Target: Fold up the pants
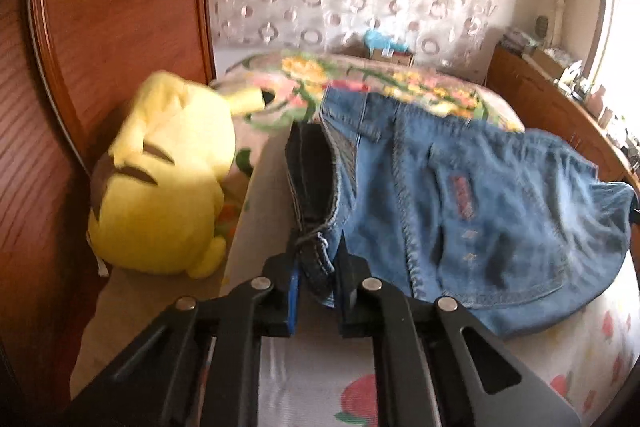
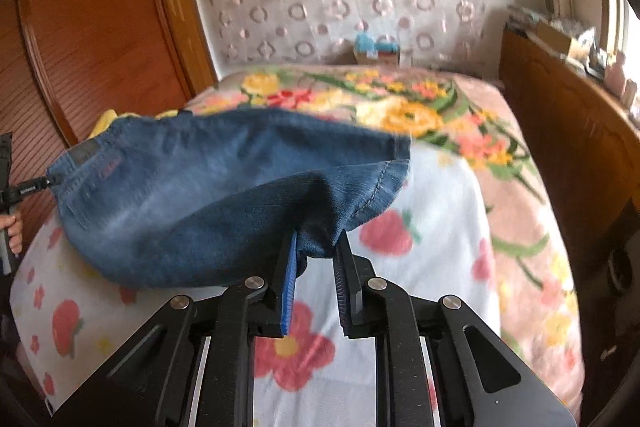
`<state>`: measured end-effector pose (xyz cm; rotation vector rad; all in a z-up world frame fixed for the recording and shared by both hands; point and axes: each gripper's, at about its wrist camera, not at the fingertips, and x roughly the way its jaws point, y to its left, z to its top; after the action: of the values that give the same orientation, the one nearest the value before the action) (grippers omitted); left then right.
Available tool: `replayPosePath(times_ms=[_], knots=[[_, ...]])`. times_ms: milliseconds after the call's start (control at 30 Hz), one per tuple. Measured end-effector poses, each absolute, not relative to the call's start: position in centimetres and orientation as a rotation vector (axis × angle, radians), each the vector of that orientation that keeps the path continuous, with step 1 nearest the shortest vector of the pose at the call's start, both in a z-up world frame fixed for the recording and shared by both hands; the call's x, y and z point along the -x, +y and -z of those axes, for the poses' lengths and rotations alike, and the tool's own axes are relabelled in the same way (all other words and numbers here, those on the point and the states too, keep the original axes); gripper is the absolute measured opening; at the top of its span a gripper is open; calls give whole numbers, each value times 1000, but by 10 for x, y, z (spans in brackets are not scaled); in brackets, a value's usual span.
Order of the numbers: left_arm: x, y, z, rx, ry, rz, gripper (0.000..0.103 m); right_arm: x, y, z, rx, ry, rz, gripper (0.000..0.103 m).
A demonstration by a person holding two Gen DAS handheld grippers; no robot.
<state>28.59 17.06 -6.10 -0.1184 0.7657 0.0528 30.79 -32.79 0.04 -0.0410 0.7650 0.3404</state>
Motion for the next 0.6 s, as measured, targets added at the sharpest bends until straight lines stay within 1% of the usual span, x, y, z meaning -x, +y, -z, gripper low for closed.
replayPosePath(times_ms=[233, 367, 467, 600], knots=[[-288, 156, 3, 81, 651, -34, 9, -324, -315, -49, 118, 676, -324, 14], [-289, 150, -26, 90, 606, -12, 8, -327, -324, -81, 123, 617, -286, 13], [-283, 145, -44, 95, 572, 2, 8, -320, -337, -102, 110, 581, -256, 13], [-255, 137, -62, 94, 530, 34, 8, -292, -359, -119, 101, 557, -238, 13]])
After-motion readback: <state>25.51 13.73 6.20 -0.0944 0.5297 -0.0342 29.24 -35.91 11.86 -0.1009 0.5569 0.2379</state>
